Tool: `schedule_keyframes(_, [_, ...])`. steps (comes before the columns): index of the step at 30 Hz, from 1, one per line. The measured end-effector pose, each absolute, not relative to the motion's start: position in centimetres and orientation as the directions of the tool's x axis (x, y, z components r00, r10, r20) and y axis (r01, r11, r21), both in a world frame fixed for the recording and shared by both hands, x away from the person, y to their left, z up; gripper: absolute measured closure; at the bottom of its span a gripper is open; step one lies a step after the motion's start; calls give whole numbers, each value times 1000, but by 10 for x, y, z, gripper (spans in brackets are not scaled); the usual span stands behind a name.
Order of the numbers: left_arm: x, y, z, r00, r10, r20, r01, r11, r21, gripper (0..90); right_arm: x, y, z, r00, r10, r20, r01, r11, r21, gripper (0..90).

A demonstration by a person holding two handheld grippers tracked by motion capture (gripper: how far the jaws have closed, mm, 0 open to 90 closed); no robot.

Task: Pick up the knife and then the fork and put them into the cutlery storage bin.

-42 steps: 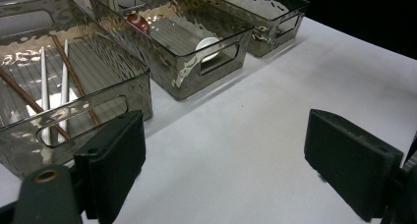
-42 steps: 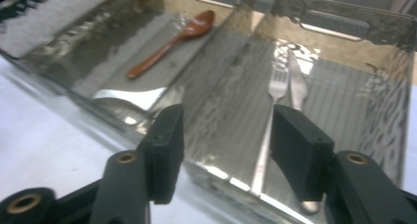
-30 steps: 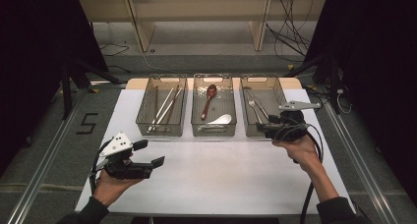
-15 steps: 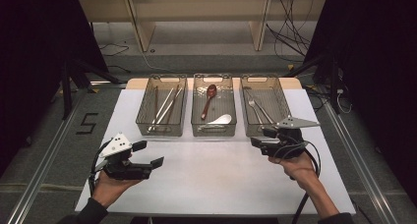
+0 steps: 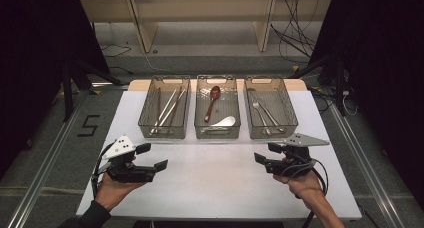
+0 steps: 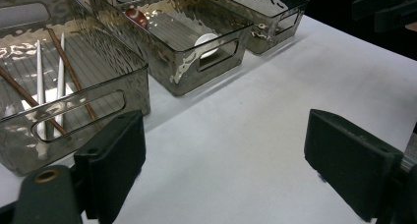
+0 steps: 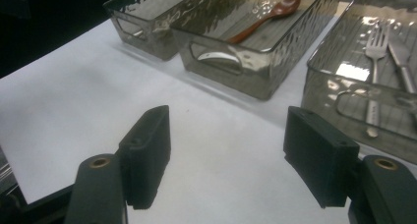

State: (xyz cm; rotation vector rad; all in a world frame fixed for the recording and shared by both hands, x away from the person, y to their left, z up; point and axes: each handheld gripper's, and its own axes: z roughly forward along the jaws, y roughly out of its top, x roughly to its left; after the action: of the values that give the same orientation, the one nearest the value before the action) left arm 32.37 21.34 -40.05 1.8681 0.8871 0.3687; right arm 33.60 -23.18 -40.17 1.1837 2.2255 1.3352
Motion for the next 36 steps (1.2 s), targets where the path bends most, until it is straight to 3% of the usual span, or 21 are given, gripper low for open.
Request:
schedule_keyframes(18, [324, 213, -401, 694, 707, -134, 413, -239, 879, 153, 326, -227, -406, -627, 759, 175, 466, 185, 865, 212])
schedule_keyframes(36, [324, 212, -401, 697, 705, -130, 410, -243, 879, 153, 326, -227, -407, -628, 762, 162, 452, 187, 872, 195])
